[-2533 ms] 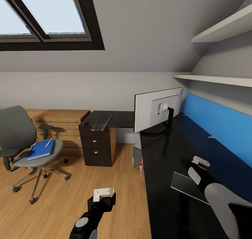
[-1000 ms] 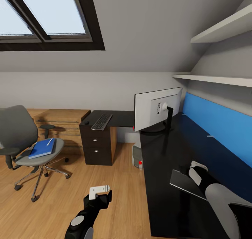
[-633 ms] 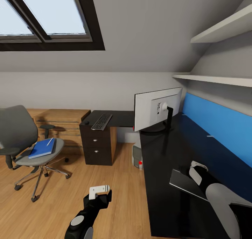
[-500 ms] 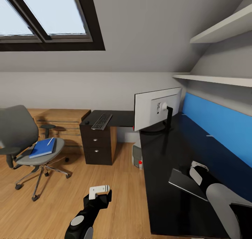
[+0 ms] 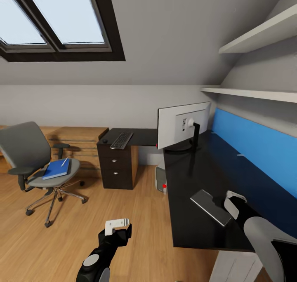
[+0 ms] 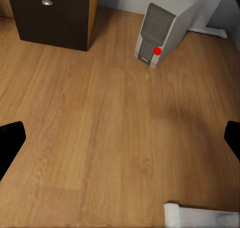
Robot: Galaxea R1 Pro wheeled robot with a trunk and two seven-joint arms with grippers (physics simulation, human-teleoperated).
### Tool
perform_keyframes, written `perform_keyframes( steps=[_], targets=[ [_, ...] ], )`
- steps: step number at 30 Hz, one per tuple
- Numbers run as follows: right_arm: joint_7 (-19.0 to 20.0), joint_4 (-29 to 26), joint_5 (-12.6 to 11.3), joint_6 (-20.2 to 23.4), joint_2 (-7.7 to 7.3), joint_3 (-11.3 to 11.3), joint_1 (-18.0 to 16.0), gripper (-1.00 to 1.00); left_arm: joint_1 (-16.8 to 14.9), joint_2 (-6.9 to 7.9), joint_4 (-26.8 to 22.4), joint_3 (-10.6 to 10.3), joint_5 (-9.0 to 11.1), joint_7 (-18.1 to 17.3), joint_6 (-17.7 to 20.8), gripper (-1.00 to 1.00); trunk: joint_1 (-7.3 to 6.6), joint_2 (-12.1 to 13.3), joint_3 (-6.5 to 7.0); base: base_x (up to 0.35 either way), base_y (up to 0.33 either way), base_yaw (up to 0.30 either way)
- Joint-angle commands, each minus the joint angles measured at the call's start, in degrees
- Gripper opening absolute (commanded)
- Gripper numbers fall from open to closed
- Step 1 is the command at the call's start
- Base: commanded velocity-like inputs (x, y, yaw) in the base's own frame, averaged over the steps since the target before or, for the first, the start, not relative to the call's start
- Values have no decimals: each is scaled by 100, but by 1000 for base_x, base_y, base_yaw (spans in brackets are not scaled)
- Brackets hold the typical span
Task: In the bedroom, organize the workspace by keeping the computer under the desk, ensuring the monitor is on the desk, placing the keyboard on the desk next to the monitor, placing the mouse on the desk next to the keyboard, moving the folder from the swivel chair onto the desk next to the mouse, stacking the notebook on top of the folder with the pen on top of the notebook, and positioning the swivel chair next to the desk.
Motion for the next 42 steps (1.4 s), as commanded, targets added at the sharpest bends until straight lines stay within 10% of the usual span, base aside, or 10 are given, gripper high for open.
perform_keyframes(
  steps=[1, 21, 28, 42],
  targets=[
    [-28, -13, -47, 25, 0, -4, -1, 100, -4, 2, -7, -9, 61, 54, 19, 100, -3, -4, -7, -272, 0, 0],
    [-12, -37, -25, -65, 0, -9, -1, 100, -4, -3, -2, -15, 61, 52, 26, 100, -25, 36, 11, -173, 0, 0],
    [7, -27, -18, -931, 0, -13, -1, 100, -4, -5, 26, -13, 61, 53, 28, 100, -179, 317, 137, -3, 0, 0],
    [28, -24, 18, -1130, 14, -12, 4, 100, -4, -5, 68, -11, 61, 54, 28, 100, -289, 518, 227, 50, 0, 0]
  ],
)
